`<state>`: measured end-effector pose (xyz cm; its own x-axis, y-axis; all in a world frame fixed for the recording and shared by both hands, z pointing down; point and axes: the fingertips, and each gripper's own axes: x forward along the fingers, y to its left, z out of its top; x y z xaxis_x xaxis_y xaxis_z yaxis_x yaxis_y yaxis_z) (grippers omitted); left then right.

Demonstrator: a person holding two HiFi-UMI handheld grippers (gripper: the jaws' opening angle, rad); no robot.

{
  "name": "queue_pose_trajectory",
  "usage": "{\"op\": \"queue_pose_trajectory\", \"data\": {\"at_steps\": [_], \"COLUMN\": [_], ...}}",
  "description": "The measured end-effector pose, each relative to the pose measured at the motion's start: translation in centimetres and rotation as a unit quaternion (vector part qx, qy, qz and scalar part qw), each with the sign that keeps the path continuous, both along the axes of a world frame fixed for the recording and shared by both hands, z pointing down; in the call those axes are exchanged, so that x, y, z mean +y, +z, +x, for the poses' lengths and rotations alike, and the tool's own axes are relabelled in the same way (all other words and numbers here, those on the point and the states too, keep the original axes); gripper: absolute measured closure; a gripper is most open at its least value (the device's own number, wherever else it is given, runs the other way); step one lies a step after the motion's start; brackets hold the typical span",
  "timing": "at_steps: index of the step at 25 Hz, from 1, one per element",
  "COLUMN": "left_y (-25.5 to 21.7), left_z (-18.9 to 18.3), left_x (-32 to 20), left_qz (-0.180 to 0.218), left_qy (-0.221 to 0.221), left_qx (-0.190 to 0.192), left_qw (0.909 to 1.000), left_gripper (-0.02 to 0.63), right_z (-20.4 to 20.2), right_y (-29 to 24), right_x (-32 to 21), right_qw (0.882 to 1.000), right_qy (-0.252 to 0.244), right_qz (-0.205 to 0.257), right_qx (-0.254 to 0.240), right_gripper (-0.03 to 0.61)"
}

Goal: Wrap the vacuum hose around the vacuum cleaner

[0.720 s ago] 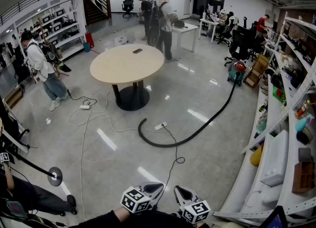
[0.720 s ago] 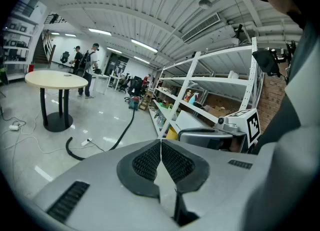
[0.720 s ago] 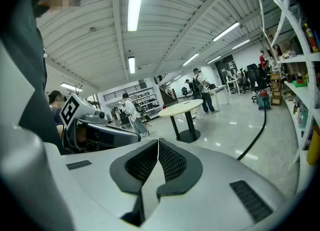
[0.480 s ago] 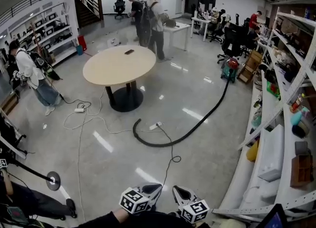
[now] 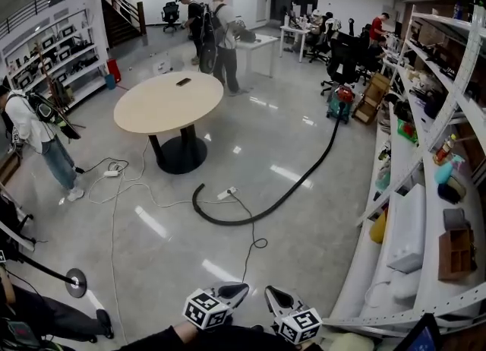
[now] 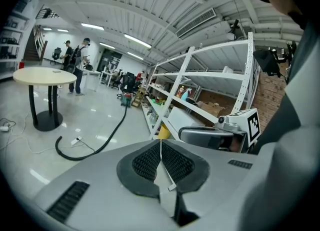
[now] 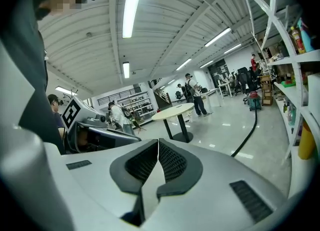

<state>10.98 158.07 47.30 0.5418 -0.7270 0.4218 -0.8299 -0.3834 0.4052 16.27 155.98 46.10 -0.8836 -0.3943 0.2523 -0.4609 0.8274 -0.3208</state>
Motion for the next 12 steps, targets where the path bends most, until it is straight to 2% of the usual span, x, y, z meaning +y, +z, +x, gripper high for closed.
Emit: {"op": "queue_pose_trajectory", "data": {"at_steps": [6,12], "left_y": [0.9,1.4], "left_z": [1.9,-0.7], "left_x": [0.1,1.5], "left_qz": [-0.014,-0.037], "left_qy": [-0.001,-0.053], "left_qx": [-0.009,-0.028], "left_qw": [0.9999,0.9975], "left_gripper": [0.591,0.590], "right_z": [1.9,-0.8], "right_y": [1.0,2.2], "right_x": [-0.8,-0.1], "right_qw": [1.000,0.998], "right_qy": [0.004,-0.040], "right_qz": [-0.011,-0.037], "right_qx": [-0.002,-0.008], "right_gripper": [0.560,0.560]}}
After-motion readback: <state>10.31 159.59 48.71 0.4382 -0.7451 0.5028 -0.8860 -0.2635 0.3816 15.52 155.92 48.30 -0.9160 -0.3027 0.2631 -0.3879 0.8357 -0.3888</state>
